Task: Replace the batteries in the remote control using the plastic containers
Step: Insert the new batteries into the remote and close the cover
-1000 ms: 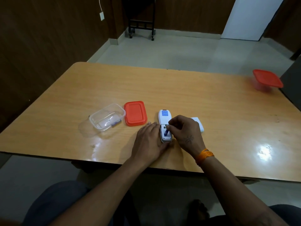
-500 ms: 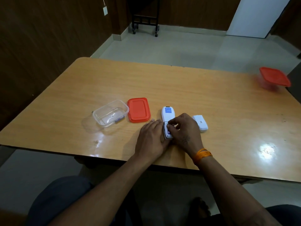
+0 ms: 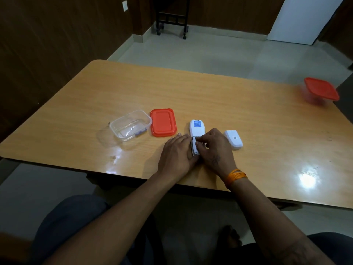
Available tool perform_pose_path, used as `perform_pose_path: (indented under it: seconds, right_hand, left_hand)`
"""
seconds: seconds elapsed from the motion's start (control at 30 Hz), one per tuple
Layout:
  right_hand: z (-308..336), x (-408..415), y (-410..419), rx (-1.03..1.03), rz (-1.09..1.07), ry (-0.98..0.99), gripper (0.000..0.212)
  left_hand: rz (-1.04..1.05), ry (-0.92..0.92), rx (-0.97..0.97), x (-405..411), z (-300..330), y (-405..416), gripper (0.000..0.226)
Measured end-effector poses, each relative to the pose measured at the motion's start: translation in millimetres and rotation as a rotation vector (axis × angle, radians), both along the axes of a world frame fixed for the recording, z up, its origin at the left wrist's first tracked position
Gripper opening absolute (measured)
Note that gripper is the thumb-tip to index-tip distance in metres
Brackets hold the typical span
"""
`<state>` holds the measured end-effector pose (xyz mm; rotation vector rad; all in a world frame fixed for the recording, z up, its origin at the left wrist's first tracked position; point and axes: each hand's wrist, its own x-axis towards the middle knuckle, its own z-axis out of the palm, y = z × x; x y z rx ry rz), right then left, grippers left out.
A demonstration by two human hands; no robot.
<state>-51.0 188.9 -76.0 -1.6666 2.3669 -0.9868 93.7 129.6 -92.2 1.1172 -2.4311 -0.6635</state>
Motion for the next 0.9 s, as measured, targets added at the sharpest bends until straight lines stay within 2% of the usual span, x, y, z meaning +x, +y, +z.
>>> perform_pose_path:
  seconds: [0.13, 0.27, 0.37, 0.47, 0.63, 0.73, 0.9]
  right_hand:
    - [1.4, -2.6, 1.8, 0.011, -0.004, -0.012, 0.017]
    - [4.7, 3.2, -1.3, -0.093, -0.086, -0.007, 0.016]
    - [16.4, 19.2, -15.1, -0.182, -0.144, -0.02, 0.01]
    - [30.0, 41.3, -35.9, -0.151, -0.034, -0.024, 0.012]
    - [46.9, 72.8, -74.4, -0.003, 0.292, -0.01, 0.015]
    - [58.1, 87.0, -101.0, 0.126, 0.427, 0.119, 0.019]
    - [69.1, 100.5, -136.1, 0.319, 0.511, 0.355, 0.031]
  left_hand:
    - [-0.022, -0.031, 0.003, 6.1, 13.5, 1.6, 0.07]
    - [-0.029, -0.214, -0.017, 29.7, 29.9, -4.3, 0.076]
    - [-0.061, -0.334, -0.031, 53.0, 38.6, -12.1, 0.066]
    - [-0.096, -0.424, -0.034, 79.0, 48.1, -20.2, 0.064]
    - [-0.089, -0.469, -0.018, 121.6, 57.1, -41.1, 0.057]
    - [-0.066, -0.436, -0.012, 141.6, 58.1, -50.4, 0.055]
    - [-0.065, -0.358, 0.034, 157.1, 52.8, -54.0, 0.064]
